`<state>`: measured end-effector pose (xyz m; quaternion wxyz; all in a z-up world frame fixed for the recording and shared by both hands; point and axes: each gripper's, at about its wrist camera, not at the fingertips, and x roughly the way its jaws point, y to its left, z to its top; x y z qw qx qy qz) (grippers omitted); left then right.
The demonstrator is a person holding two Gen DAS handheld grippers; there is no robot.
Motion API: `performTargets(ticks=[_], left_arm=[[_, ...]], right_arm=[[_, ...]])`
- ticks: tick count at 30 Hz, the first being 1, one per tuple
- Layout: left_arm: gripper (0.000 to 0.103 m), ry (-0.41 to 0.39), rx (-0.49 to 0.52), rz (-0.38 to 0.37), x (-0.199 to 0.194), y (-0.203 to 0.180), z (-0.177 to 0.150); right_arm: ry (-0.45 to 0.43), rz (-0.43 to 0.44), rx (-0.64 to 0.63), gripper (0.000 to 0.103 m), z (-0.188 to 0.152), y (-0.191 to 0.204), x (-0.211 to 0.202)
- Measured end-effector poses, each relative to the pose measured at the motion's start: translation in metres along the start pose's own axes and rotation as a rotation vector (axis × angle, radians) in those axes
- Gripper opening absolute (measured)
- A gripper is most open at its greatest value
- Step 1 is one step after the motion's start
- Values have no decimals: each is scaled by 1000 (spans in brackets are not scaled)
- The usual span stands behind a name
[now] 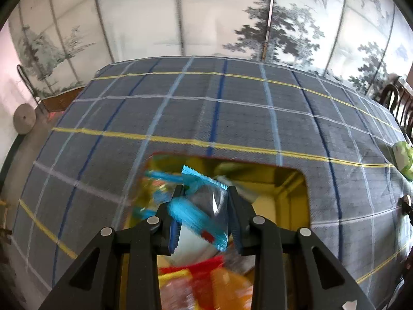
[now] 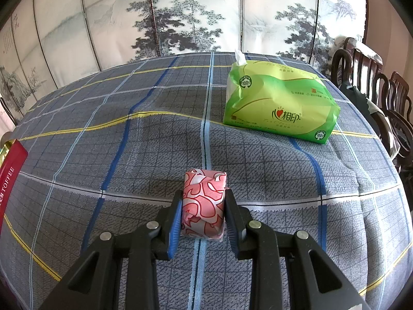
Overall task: Organize snacks
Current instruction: 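Carry the blue-and-clear candy into the gold tin and open the left tool, then carry the pink patterned candy into the gold tin and open the right tool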
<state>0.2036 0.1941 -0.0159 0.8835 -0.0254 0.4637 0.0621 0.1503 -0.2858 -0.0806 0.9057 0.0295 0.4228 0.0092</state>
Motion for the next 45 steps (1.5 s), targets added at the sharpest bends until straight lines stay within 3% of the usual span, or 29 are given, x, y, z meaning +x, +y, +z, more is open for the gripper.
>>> performTargets(ticks=[12, 22, 25, 29, 36, 45], left_arm=[[30, 95, 2, -66, 34, -25, 9], [30, 114, -7, -80, 40, -26, 9], [39, 117, -4, -90, 39, -26, 7], [55, 98, -2, -72, 35, -26, 6], [64, 20, 1, -15, 7, -24, -4], [67, -70, 13, 128, -42, -20, -39]], right_arm=[[-1, 4, 3, 29, 0, -1, 0], [-1, 2, 1, 29, 0, -1, 0], [-1, 3, 2, 29, 0, -1, 0], [0, 2, 2, 29, 0, -1, 0], [0, 2, 1, 29, 0, -1, 0], [1, -17, -17, 30, 0, 1, -1]])
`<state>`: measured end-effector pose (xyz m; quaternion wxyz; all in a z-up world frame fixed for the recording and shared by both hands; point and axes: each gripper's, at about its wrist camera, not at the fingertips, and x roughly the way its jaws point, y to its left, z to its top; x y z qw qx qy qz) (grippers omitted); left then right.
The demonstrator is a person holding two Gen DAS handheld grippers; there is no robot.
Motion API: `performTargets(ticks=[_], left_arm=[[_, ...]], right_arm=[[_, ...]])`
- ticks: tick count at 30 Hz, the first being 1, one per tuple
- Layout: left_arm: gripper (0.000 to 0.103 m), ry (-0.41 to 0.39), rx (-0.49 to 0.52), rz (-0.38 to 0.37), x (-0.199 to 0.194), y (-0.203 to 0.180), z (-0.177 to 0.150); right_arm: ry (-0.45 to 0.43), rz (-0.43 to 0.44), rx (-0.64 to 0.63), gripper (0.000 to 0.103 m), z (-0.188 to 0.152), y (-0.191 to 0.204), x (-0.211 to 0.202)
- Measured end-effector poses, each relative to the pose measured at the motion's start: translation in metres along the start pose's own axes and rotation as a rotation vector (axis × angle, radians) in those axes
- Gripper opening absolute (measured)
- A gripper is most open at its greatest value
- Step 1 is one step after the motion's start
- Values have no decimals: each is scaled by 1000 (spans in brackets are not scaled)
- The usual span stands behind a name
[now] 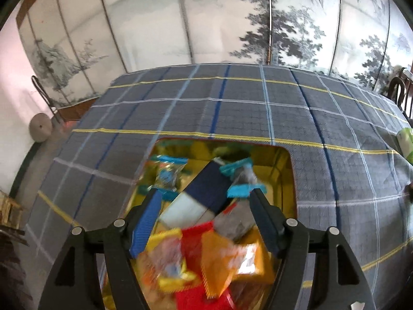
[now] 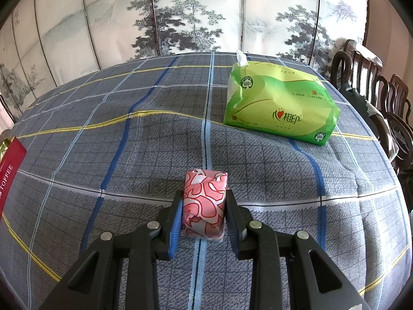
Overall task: Organize snacks
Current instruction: 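Carry the pink patterned candy into the gold tin and open the right tool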
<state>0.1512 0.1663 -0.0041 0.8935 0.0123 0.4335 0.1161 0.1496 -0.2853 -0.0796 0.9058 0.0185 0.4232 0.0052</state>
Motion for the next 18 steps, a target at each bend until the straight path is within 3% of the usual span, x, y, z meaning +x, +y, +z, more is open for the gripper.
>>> performTargets(ticks=[4, 18], left_arm=[[67, -32, -2, 41, -20, 5, -9], [67, -62, 28, 30, -53, 5, -32]], right_arm=[[2, -6, 5, 29, -2, 3, -2], [-7, 109, 42, 29, -20, 38, -29]])
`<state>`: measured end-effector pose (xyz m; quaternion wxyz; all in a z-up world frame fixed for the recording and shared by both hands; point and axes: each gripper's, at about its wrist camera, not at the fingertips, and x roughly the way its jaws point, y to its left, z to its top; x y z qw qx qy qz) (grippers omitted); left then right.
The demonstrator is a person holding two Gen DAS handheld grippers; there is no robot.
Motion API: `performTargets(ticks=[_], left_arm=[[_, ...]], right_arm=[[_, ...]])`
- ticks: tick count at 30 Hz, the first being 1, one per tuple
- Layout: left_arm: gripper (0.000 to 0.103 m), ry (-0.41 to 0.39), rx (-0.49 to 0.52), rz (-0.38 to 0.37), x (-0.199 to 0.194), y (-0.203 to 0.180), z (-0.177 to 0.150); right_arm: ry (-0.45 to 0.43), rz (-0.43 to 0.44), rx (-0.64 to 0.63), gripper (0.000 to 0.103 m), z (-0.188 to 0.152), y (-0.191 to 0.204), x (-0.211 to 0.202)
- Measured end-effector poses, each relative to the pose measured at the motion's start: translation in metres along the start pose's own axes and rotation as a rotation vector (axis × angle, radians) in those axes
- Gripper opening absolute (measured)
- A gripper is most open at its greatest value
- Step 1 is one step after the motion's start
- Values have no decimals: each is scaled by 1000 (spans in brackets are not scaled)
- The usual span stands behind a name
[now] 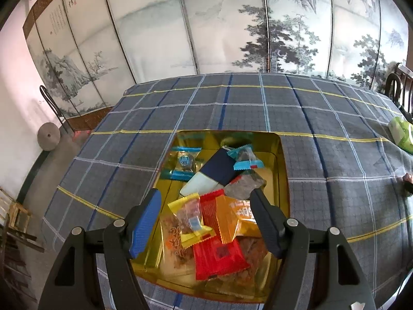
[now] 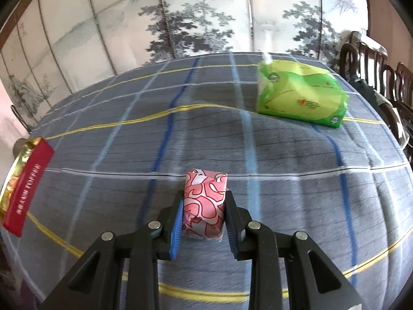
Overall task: Organize snacks
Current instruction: 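Carry the pink patterned candy into the gold tin and open the right tool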
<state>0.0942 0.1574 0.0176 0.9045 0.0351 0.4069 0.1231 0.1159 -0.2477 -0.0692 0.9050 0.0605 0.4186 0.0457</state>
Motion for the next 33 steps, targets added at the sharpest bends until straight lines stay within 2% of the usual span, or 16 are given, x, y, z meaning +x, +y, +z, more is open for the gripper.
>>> performTargets(ticks=[10, 16, 26, 33], left_arm=[[68, 12, -13, 8, -3, 9, -13], [68, 28, -33, 18, 1, 24, -22], [69, 22, -74, 76, 2, 56, -36], [69, 41, -106, 92, 5, 79, -46]], right_arm=[[-24, 128, -90, 29, 1, 89, -11], [-29, 217, -163, 29, 6, 151, -17], [-39, 338, -275, 29, 22, 239, -27], [-7, 421, -321, 29, 27, 292, -20]])
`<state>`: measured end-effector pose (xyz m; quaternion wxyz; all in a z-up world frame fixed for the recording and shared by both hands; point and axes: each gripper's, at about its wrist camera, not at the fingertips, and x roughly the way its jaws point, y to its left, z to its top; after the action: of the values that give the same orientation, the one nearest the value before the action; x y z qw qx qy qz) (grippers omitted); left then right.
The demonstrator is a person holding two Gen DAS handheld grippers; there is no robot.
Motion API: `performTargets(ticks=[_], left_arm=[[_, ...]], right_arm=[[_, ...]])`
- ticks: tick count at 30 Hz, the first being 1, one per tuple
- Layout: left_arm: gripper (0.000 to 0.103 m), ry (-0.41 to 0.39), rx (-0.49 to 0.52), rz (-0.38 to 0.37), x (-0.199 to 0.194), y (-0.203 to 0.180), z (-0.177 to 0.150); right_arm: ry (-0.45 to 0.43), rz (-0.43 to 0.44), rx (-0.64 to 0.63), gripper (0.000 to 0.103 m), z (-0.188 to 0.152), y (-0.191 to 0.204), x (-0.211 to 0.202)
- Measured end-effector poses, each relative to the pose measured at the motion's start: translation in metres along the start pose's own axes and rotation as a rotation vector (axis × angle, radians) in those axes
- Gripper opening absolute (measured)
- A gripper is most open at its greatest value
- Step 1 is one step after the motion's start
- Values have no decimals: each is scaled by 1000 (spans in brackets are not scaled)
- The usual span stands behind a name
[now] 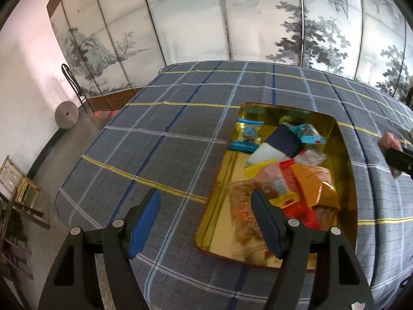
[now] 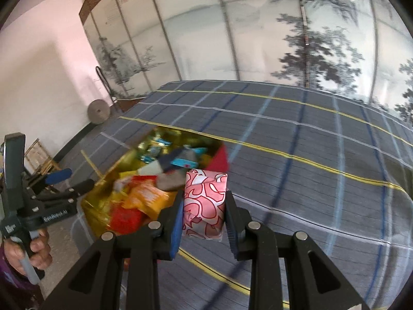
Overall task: Organize snacks
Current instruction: 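Carry the pink patterned candy into the gold tin and open the right tool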
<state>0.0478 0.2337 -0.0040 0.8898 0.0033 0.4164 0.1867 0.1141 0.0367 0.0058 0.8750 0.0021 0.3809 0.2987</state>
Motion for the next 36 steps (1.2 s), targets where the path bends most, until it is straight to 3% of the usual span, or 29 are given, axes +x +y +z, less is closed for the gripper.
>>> performTargets(ticks=[10, 14, 36], left_arm=[[69, -1, -4, -5, 2, 8, -3], [75, -16, 5, 5, 3, 10, -3], [80, -35, 40, 29, 14, 16, -4]], right_arm=[[65, 123, -15, 29, 34, 47, 53], [93, 139, -19, 29, 42, 61, 77], [196, 71, -41, 29, 61, 92, 148]])
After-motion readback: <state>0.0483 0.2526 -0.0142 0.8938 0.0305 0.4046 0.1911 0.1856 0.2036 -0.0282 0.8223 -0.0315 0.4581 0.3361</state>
